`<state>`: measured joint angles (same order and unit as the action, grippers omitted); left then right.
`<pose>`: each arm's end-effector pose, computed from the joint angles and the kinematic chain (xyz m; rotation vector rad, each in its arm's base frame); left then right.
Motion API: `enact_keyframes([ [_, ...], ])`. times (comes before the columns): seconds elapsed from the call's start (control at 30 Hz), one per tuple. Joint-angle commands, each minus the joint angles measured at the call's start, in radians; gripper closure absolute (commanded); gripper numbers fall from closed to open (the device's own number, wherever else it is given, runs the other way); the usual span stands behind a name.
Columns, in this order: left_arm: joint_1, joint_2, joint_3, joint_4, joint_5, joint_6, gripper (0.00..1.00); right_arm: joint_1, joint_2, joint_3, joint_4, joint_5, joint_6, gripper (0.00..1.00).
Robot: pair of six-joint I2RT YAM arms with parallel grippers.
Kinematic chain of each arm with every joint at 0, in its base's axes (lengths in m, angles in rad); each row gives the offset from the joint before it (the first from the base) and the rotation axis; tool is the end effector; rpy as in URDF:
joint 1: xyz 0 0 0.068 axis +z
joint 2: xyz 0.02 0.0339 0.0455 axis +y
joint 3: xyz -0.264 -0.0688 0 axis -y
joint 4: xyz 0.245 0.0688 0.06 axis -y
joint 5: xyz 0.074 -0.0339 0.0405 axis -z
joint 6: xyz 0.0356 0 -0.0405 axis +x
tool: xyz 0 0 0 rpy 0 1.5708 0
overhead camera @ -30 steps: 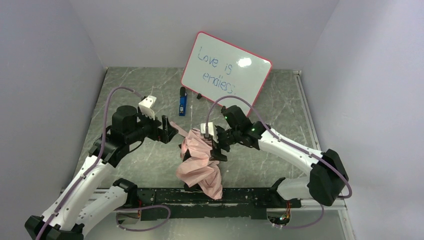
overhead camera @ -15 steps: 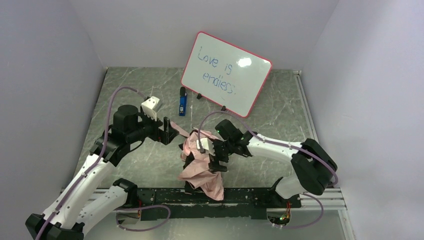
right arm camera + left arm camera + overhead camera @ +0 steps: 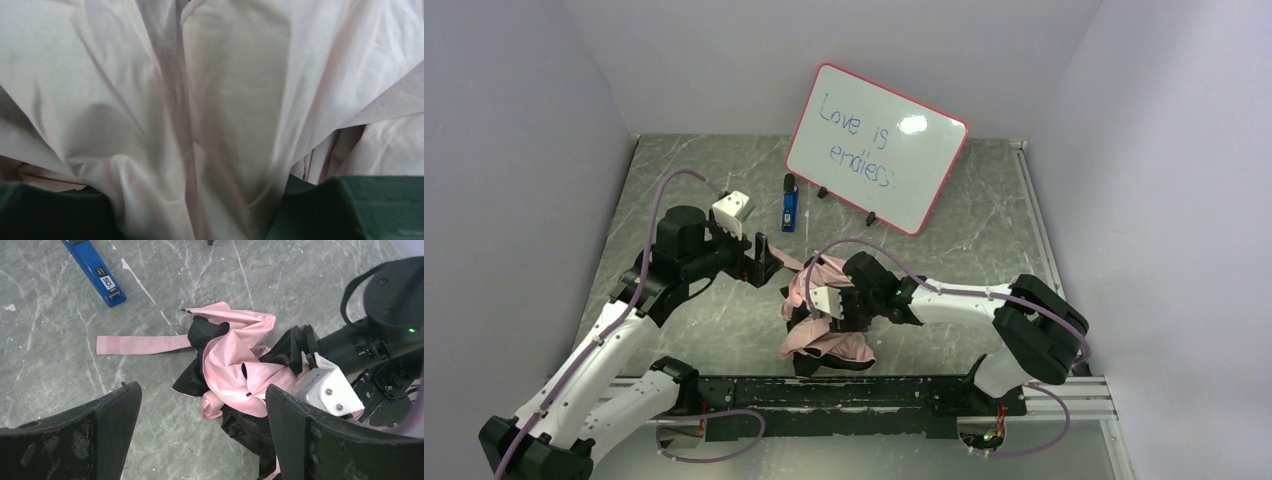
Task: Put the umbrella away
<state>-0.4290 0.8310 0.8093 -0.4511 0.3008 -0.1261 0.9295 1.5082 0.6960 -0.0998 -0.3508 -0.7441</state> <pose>0.1633 -0.0863 0.3140 0.5032 2.0222 -0.6502 0.1585 0.2328 0.1555 -1.9350 1.5440 0.5142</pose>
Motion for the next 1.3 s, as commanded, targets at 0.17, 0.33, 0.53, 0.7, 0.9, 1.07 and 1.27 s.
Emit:
enact_keyframes([
  [0.17,0.003,0.049,0.02,0.122,0.118,0.024,0.03,0.129,-0.031,-0.162,0.161,0.223,0.004,0.66],
  [0.33,-0.001,0.084,-0.004,0.158,0.23,0.037,0.06,0.203,-0.05,-0.235,0.292,0.384,-0.014,0.74],
  [0.53,-0.105,0.124,-0.028,0.129,0.183,0.079,0.12,0.314,-0.042,-0.323,0.475,0.599,-0.095,0.76],
  [0.7,-0.228,0.141,-0.026,0.047,0.038,0.189,0.1,0.364,-0.028,-0.379,0.6,0.714,-0.146,0.76],
  [0.9,-0.271,0.129,-0.023,-0.018,0.028,0.305,0.06,0.392,-0.022,-0.387,0.615,0.728,-0.145,0.76],
  [1.07,-0.272,0.104,-0.006,-0.025,0.127,0.428,0.03,0.412,-0.024,-0.393,0.621,0.725,-0.136,0.74],
  [1.27,-0.272,0.09,-0.004,-0.027,0.176,0.632,0.02,0.42,-0.032,-0.401,0.634,0.729,-0.137,0.74],
])
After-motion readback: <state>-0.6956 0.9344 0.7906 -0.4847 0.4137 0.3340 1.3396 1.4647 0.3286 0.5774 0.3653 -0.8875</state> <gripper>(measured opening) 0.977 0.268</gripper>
